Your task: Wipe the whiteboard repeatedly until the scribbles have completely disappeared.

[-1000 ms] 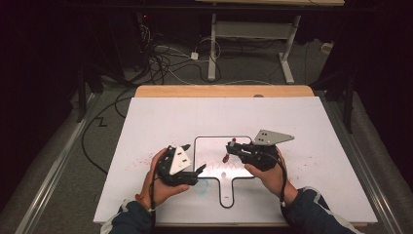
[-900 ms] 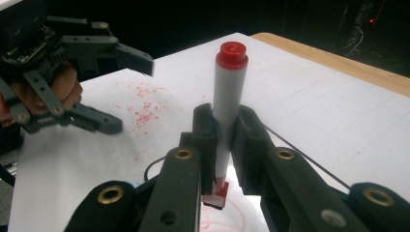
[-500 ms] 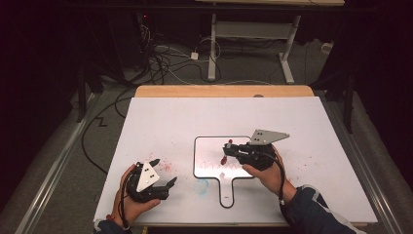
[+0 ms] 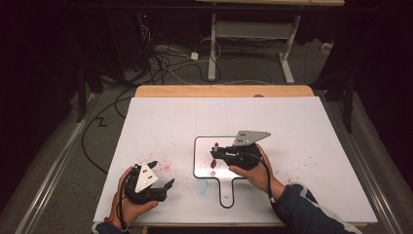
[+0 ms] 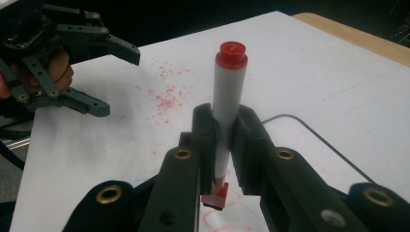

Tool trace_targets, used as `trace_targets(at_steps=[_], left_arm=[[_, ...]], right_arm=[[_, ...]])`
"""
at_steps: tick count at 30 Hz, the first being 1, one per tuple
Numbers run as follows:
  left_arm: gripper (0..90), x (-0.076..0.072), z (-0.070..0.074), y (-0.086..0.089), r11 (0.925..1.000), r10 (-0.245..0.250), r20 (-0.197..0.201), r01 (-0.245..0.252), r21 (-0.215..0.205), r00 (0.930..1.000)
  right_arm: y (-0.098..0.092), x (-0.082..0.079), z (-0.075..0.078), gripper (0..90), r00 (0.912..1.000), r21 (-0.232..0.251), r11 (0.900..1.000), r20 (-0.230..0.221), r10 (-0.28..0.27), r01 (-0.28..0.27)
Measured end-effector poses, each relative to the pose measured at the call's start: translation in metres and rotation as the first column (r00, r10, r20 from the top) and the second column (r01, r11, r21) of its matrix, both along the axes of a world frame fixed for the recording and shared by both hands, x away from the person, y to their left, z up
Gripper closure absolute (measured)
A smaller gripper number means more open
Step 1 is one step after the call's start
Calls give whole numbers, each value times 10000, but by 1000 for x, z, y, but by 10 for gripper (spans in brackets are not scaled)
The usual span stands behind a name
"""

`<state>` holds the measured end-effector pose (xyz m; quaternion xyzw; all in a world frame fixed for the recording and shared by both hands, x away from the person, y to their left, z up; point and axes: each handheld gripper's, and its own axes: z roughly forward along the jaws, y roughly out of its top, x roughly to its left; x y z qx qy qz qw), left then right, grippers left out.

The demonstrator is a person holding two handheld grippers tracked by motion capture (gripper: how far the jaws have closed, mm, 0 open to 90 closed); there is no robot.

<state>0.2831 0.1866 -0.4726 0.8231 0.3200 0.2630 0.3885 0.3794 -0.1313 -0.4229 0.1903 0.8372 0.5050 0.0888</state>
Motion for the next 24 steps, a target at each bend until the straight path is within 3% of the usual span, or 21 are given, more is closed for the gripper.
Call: trace_targets(at_steps=[1, 5, 11, 20, 24], left_arm=[[189, 1, 0, 0, 9999, -77, 123, 76, 71, 9999], [189, 0, 0, 0, 10000, -46, -20, 46, -62, 10000], [191, -2, 3, 2, 10000, -87, 227, 88, -19, 9997], [191, -1, 3, 1, 9999, -115, 131, 114, 49, 9998], [194, -1, 2, 0, 10000, -15, -64, 15, 18, 10000]], right_arm=[[4, 0, 0, 813, 10000, -76, 10000, 0, 5, -5], [22, 0, -5, 813, 9997, -360, 9991, 25, 229, -228], [43, 2, -16, 814, 9986, -669, 9965, 154, 512, -501], [36, 1, -15, 815, 9978, -794, 9950, 218, 631, -612], [22, 3, -13, 816, 9993, -959, 9952, 312, 207, -176]])
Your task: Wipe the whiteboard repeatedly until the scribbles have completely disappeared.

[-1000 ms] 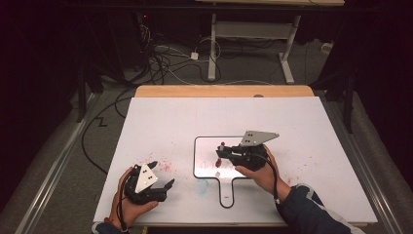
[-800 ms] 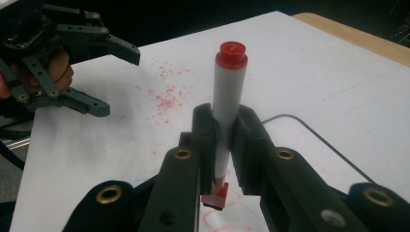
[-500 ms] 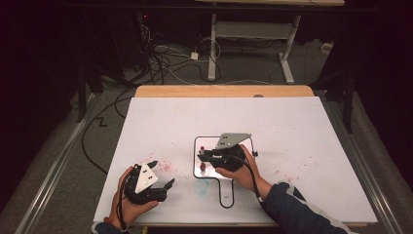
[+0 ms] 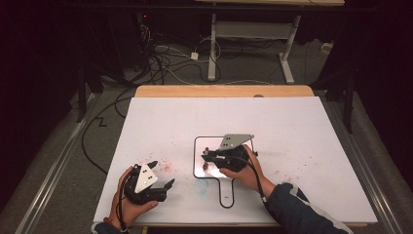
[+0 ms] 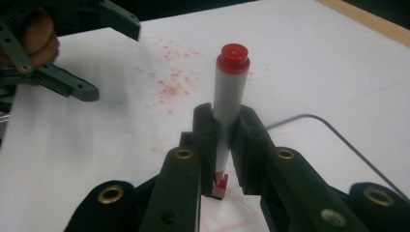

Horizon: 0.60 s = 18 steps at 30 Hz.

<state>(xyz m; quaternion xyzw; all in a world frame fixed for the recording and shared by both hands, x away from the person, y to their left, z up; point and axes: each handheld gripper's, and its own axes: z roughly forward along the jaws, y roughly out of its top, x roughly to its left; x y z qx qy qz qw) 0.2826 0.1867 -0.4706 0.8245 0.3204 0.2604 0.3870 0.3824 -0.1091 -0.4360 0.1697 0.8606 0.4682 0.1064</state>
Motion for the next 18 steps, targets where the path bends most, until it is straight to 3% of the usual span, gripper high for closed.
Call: trace_targets(at_steps=[4, 8, 13, 16, 18], left_arm=[[194, 1, 0, -1, 10000, -80, 149, 79, 50, 9999], [194, 1, -1, -3, 9999, -98, -16, 98, 35, 10000], [194, 2, -1, -4, 9998, -173, 10, 173, 52, 9999], [194, 2, 0, -3, 9997, -248, 121, 247, 76, 9996], [194, 3, 0, -3, 9998, -205, 133, 205, 59, 9997]], right_arm=[[-12, 3, 1, 816, 9971, -314, 9979, 526, -546, 563], [-12, 3, 0, 816, 9955, -170, 9970, 595, -742, 754], [7, -3, -4, 816, 9977, 30, 9994, 582, -350, 348], [19, -7, -6, 816, 9996, 278, 9996, 267, 33, -41], [25, -10, -5, 816, 9990, 124, 9998, 409, 154, -159]])
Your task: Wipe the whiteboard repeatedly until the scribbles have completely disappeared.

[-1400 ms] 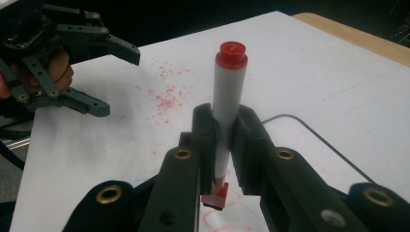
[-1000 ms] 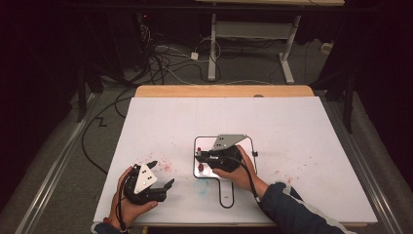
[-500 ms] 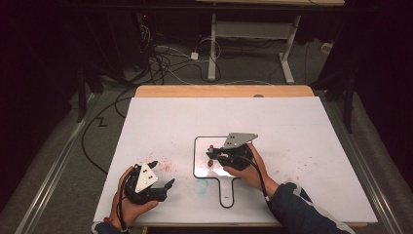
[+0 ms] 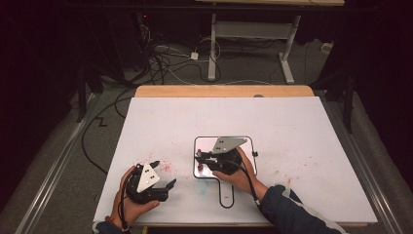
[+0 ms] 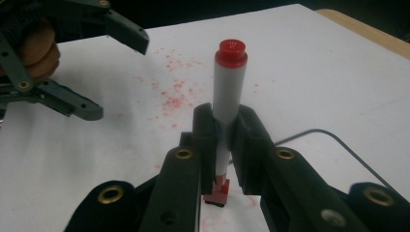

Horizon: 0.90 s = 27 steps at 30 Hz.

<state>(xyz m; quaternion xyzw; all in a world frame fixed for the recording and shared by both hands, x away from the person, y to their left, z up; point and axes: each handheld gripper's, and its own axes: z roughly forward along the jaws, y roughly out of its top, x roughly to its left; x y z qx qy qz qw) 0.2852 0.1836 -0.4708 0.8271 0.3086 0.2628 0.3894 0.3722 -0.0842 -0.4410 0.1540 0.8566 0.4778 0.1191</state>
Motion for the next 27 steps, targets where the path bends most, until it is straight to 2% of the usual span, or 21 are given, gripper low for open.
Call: trace_targets(at_steps=[2, 4, 6, 8, 9, 11, 12, 15, 16, 18, 20, 21, 23, 26, 27], left_arm=[[194, -1, 0, 0, 10000, 36, -125, -36, -68, 9999], [194, -1, 0, 0, 10000, 30, -115, -31, -75, 9999], [194, -1, 0, 0, 10000, 17, -98, -18, -77, 10000], [194, -1, 0, 0, 9999, -16, -105, 15, -103, 9999], [194, -1, 0, 0, 9999, -35, -116, 34, -125, 9999], [193, -1, 0, 0, 9999, -70, -121, 69, -151, 9999], [193, -1, 0, 0, 9999, -69, -120, 67, -150, 9999], [194, -2, 1, 0, 9999, -64, -115, 63, -129, 9999], [194, -2, 1, 0, 9999, -59, -115, 58, -139, 9999], [194, -2, 1, 0, 9999, -51, -103, 49, -128, 9999], [194, -2, 1, 0, 9999, -54, -117, 53, -123, 9999], [193, -1, 1, 0, 9999, -61, -131, 59, -122, 9999], [193, -1, 0, 0, 9999, -77, -161, 75, -130, 9998], [194, -1, 1, 0, 9999, -102, -149, 100, -134, 9998], [194, -2, 1, 0, 9999, -118, -151, 116, -124, 9998]], right_arm=[[2, 1, 2, 816, 9997, -297, 9995, 226, -49, 55], [0, 7, 3, 816, 9977, -459, 9978, 509, -452, 476], [-2, 14, 3, 816, 9970, -350, 9969, 353, -686, 699], [-1, 13, 2, 816, 9968, -344, 9969, 413, -691, 705], [1, 11, 2, 816, 9979, -381, 9977, 346, -542, 555], [4, 7, 1, 816, 9997, -57, 9999, -215, -129, 128], [5, 5, 2, 816, 9994, -41, 10000, -349, 55, -57], [8, 3, 4, 816, 9998, -462, 9988, -60, 170, -173], [8, 4, 5, 816, 9998, -672, 9977, 180, -30, 42], [6, 7, 7, 816, 9932, -1186, 9903, 1001, -602, 720], [1, 13, 6, 816, 9951, -870, 9927, 605, -784, 835], [-1, 14, 6, 816, 9965, -784, 9944, 485, -675, 711], [0, 12, 5, 815, 9997, -428, 9988, -98, -235, 230], [3, 5, 4, 816, 9984, -279, 9989, -432, 367, -380], [4, 5, 4, 816, 9983, -319, 9986, -400, 419, -432]])
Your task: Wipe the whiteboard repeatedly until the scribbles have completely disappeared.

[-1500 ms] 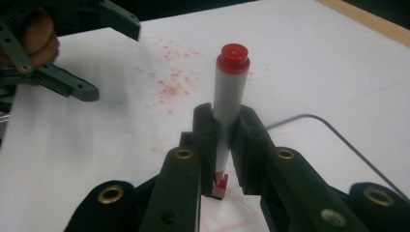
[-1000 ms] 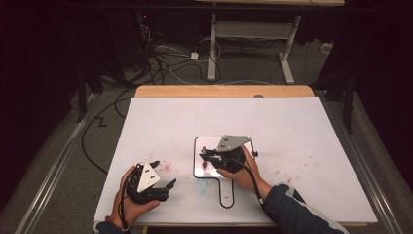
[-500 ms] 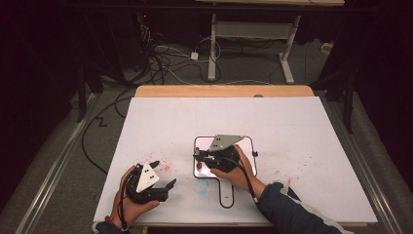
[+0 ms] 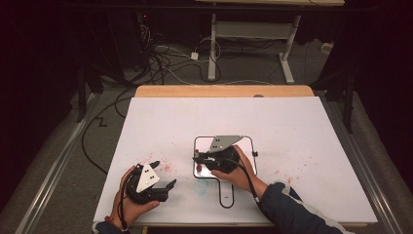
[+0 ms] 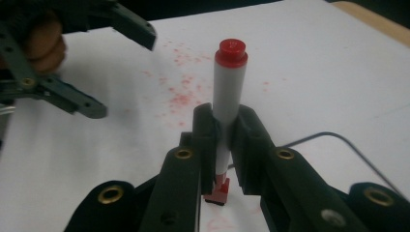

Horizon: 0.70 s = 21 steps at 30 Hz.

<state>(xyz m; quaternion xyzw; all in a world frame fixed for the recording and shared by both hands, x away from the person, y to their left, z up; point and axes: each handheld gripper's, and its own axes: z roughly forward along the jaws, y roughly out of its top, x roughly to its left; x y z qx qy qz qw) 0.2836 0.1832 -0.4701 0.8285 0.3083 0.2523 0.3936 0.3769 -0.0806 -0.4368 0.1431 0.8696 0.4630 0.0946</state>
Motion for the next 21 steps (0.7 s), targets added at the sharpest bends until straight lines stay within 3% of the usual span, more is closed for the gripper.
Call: trace_targets(at_steps=[2, 4, 6, 10, 13, 16, 18, 19, 21], left_arm=[[193, 0, 0, 0, 10000, -17, -9, 17, 35, 10000], [194, 0, 0, 0, 10000, -11, -8, 11, 53, 10000], [194, 0, 0, 0, 10000, -18, -14, 18, 23, 10000], [193, 0, 0, 0, 10000, -31, -46, 31, 13, 10000], [194, 0, 0, 0, 10000, -39, -35, 39, 18, 10000], [194, 0, 0, 0, 10000, -40, -43, 40, 22, 10000], [194, 0, -1, -1, 10000, -59, -58, 59, 50, 10000], [194, 1, -1, 0, 9999, -95, 58, 95, 90, 9999], [193, 1, -1, 0, 10000, -30, -76, 30, 26, 10000]], right_arm=[[0, 0, 2, 816, 9989, -321, 9992, 429, -213, 227], [0, 0, 3, 816, 9891, -875, 9935, 1340, -605, 726], [-3, 3, 3, 815, 9925, -623, 9952, 1010, -685, 751], [-4, -1, 1, 815, 9999, -91, 9999, 87, 115, -114], [-5, -1, 1, 815, 9998, -174, 9997, 118, 145, -143], [-10, 6, 2, 816, 9978, -330, 9986, 537, -397, 416], [-13, 9, 1, 816, 9979, -152, 9981, 288, -585, 589], [-13, 8, 1, 816, 9979, -130, 9983, 324, -567, 571], [-12, 6, 1, 815, 9977, -191, 9986, 462, -493, 502]])
